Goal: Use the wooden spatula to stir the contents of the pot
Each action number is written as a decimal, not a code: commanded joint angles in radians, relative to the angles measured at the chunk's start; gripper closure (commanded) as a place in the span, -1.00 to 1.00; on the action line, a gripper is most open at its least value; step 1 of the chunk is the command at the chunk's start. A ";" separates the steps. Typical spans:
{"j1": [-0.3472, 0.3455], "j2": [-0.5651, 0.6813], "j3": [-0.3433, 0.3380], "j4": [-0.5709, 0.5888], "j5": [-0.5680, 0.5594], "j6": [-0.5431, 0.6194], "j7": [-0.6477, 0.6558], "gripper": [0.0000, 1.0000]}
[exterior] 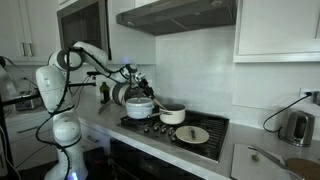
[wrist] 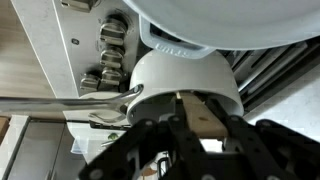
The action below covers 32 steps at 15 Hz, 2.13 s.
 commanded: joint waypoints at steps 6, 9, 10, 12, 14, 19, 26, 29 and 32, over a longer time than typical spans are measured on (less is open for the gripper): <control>0.009 0.004 -0.042 0.034 0.023 -0.039 0.001 0.86; 0.005 0.003 -0.051 0.041 0.040 -0.036 -0.006 0.86; 0.004 0.005 -0.055 0.043 0.045 -0.034 -0.008 0.86; 0.002 0.010 -0.063 0.050 0.060 -0.030 -0.017 0.86; -0.001 0.015 -0.073 0.060 0.080 -0.024 -0.031 0.86; -0.010 0.013 -0.100 0.108 0.133 -0.036 -0.082 0.86; -0.031 0.014 -0.152 0.181 0.251 -0.058 -0.209 0.86; -0.044 0.027 -0.178 0.232 0.311 -0.083 -0.285 0.86; -0.054 0.047 -0.198 0.299 0.373 -0.116 -0.371 0.86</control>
